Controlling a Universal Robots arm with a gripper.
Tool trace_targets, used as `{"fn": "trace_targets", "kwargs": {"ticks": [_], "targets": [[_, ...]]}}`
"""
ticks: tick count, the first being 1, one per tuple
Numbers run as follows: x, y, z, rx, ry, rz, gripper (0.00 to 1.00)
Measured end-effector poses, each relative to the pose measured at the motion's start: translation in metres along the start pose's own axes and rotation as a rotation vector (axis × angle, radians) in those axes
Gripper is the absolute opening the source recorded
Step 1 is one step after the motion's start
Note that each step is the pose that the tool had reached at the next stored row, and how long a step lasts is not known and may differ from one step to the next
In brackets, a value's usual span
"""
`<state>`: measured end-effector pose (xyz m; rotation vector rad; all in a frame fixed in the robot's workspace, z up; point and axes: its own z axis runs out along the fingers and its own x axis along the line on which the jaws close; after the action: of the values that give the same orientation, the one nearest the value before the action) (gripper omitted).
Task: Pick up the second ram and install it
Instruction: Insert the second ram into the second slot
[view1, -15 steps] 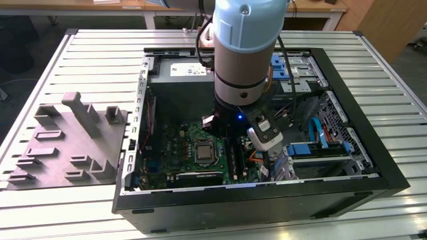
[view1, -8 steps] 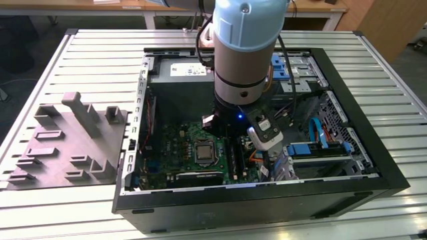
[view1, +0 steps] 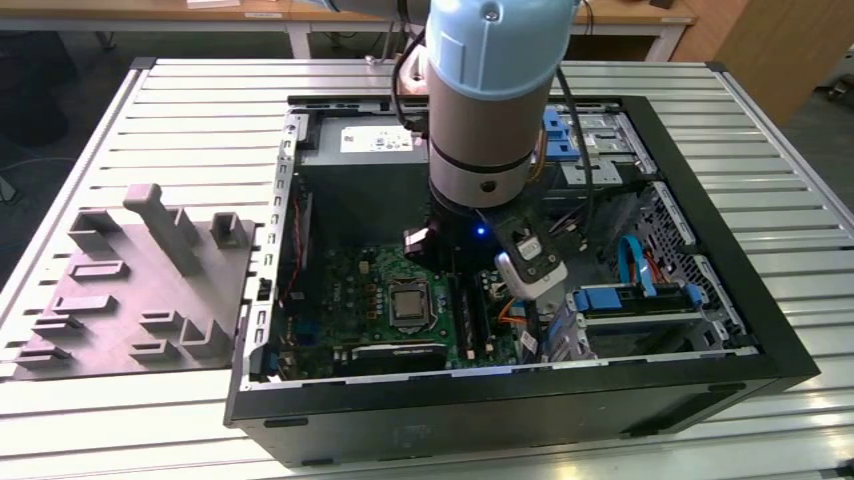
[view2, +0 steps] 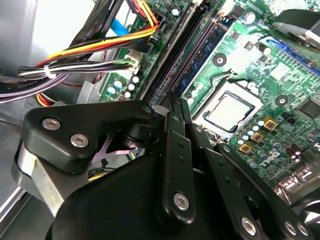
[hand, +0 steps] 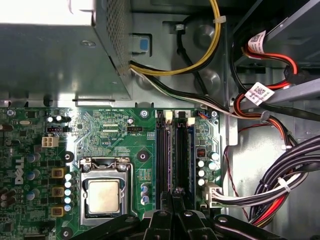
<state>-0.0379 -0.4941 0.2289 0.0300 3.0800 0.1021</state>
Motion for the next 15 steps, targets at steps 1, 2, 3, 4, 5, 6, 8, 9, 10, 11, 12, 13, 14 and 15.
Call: {"fn": "trace_targets", "kwargs": {"ticks": [1,2,3,4,5,6,8,9,10,11,12,13,14,15], "targets": [[-0.0001,0.0001,-0.0014,0.0000,-0.0001,0.000,0.12],[-0.0001,0.0001,-0.0015,0.0000,0.0000,0.000,0.12],[-0.0001,0.0001,-0.0016,-0.0001,0.0000,0.000,0.12],[-0.0001,0.0001,-0.0018,-0.0001,-0.0001,0.000,0.12],[-0.0001,0.0001,-0.0020,0.0000,0.0000,0.000,0.12],[-0.0001,0.0002,-0.0023,-0.0001,0.0000,0.000,0.12],[-0.0002,0.0002,-0.0030,-0.0001,-0.0001,0.000,0.12],[-0.0002,0.0002,-0.0032,-0.0001,0.0000,0.000,0.12],[-0.0002,0.0002,-0.0036,0.0000,0.0000,0.000,0.12],[-0.0002,0.0003,-0.0037,-0.0001,-0.0001,0.000,0.12],[-0.0002,0.0003,-0.0039,-0.0001,0.0000,0.000,0.12],[-0.0003,0.0003,-0.0041,0.0000,0.0000,0.000,0.12],[-0.0003,0.0003,-0.0042,-0.0001,-0.0001,0.000,0.12],[-0.0003,0.0003,-0.0044,-0.0001,0.0000,0.000,0.12]]}}
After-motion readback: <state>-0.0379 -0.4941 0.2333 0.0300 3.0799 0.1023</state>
